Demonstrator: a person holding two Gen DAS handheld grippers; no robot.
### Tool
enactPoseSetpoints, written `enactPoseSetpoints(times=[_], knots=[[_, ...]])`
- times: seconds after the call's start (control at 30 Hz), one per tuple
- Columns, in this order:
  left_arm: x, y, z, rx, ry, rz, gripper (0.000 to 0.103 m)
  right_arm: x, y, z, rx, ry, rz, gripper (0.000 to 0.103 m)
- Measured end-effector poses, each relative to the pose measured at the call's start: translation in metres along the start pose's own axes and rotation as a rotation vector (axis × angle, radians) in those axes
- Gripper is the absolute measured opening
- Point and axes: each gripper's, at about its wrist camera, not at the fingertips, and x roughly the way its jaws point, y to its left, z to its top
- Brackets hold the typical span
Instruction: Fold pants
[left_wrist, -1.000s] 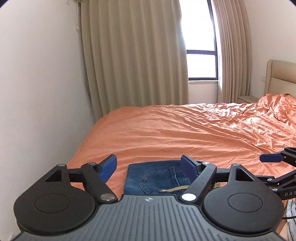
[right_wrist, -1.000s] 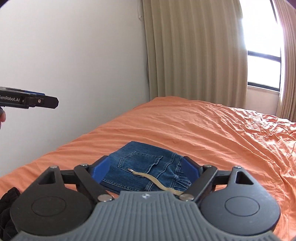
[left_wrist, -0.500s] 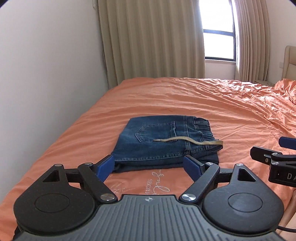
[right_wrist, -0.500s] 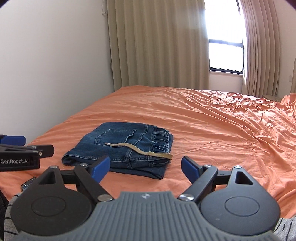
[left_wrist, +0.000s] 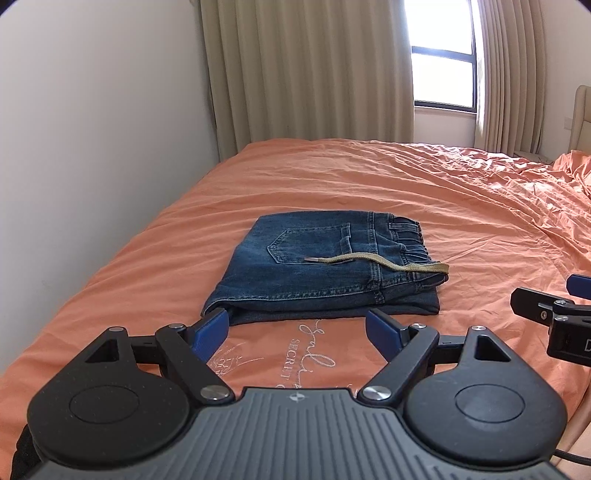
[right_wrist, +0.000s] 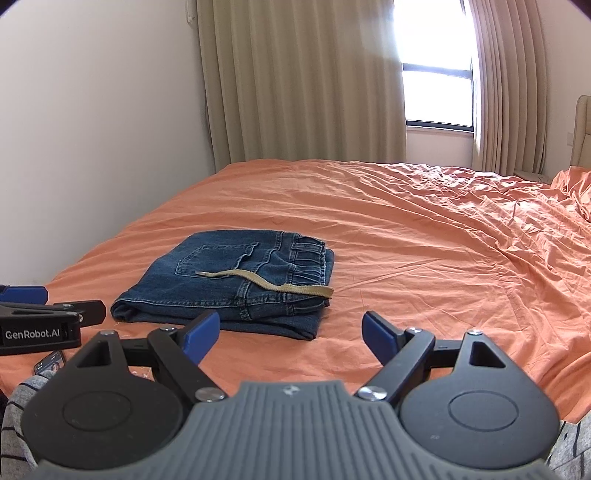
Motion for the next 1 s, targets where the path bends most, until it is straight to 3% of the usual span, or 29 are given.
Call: enactPoseSetpoints(times=[1.0], knots=[[0.0005,-0.0024,0.0025,0.022,0.024,-0.006,0.098,-0.0031,-0.0059,-0.0038,0.049,-0.009,-0.009,0.08]])
